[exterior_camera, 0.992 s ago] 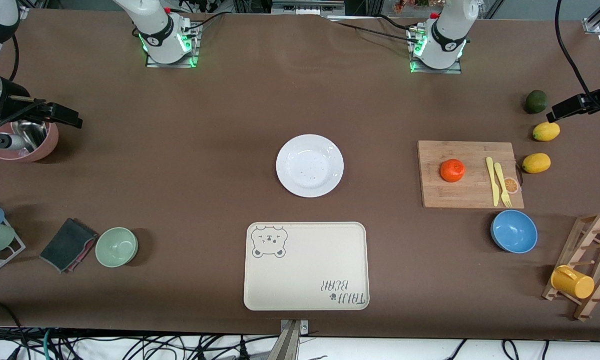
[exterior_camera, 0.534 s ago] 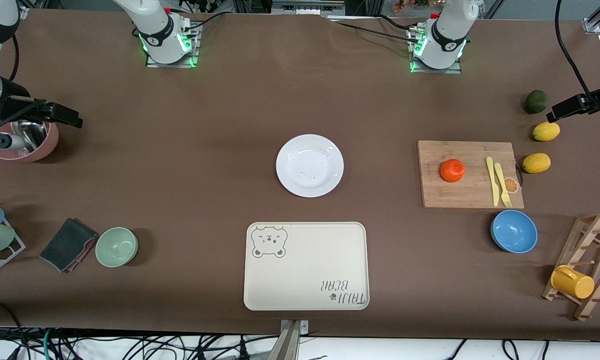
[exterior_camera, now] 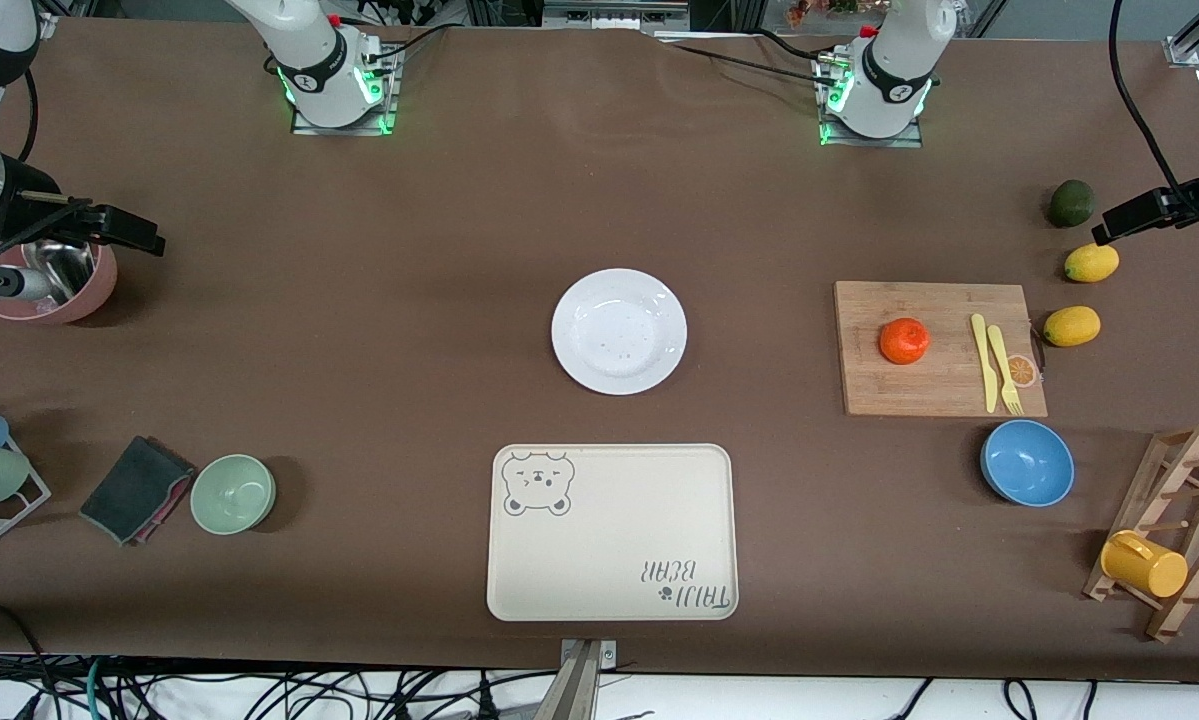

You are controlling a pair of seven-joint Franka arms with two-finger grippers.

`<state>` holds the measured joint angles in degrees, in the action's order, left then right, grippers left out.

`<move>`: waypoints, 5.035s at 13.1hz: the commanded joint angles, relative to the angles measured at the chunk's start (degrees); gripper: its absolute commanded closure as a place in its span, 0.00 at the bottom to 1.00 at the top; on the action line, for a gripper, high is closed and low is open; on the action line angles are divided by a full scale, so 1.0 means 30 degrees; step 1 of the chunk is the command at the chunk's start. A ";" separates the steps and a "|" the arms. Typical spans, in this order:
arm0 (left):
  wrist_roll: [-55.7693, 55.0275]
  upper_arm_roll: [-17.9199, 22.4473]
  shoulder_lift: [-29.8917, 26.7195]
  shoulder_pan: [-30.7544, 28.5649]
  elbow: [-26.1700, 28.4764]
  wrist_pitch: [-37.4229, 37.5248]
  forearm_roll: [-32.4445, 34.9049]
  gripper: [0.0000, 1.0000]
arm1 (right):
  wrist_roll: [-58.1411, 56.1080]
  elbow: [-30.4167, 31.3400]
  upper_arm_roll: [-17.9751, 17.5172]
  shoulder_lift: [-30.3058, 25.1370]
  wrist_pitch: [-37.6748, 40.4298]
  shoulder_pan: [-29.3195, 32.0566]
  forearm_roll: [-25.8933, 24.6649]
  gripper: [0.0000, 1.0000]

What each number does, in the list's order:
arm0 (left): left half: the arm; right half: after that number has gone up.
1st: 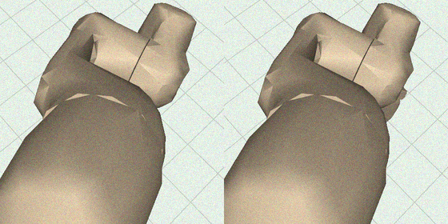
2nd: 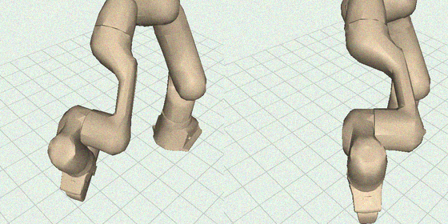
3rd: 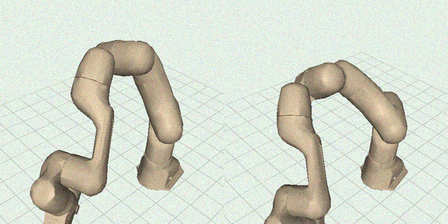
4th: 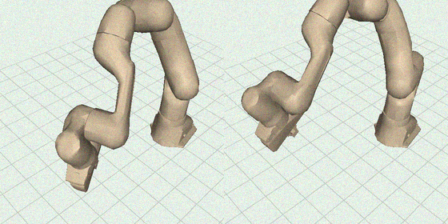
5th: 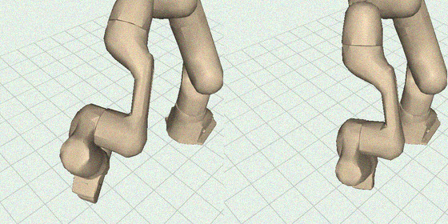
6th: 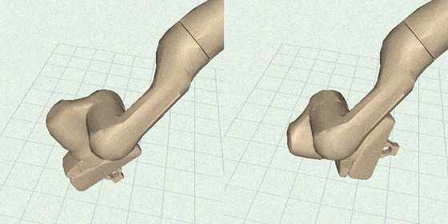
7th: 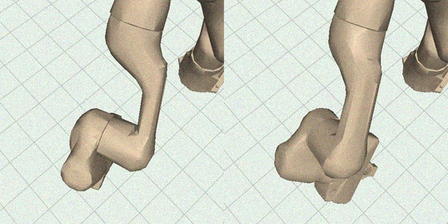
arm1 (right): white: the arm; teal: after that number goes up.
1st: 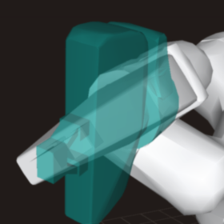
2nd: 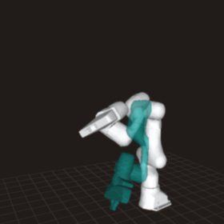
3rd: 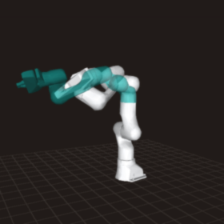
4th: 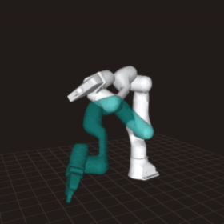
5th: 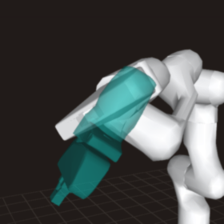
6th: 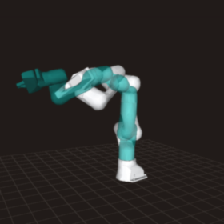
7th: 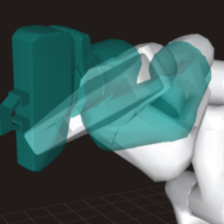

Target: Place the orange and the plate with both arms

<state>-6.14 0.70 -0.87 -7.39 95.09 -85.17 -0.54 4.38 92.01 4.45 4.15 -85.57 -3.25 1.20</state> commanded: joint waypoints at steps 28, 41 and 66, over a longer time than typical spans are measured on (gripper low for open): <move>0.0230 0.0031 -0.0178 -0.0026 0.0120 -0.0204 -0.0317 0.00 | 0.0034 -0.0463 -0.0076 0.0169 0.0487 -0.0058 0.0009 0.00; 0.0112 -0.1492 0.1462 0.1762 0.5935 -0.6369 -0.0463 0.00 | 0.0005 -0.0463 -0.0076 0.0169 0.0516 -0.0058 0.0009 0.00; 0.0259 -0.0965 0.7352 0.1966 1.0724 -1.7841 -0.0317 0.60 | -0.0024 -0.0463 -0.0047 0.0169 0.0516 -0.0028 0.0038 0.00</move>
<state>-6.32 -2.92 20.65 -2.16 127.77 -138.30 -0.70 4.39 92.00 4.26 4.17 -85.15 -3.34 1.21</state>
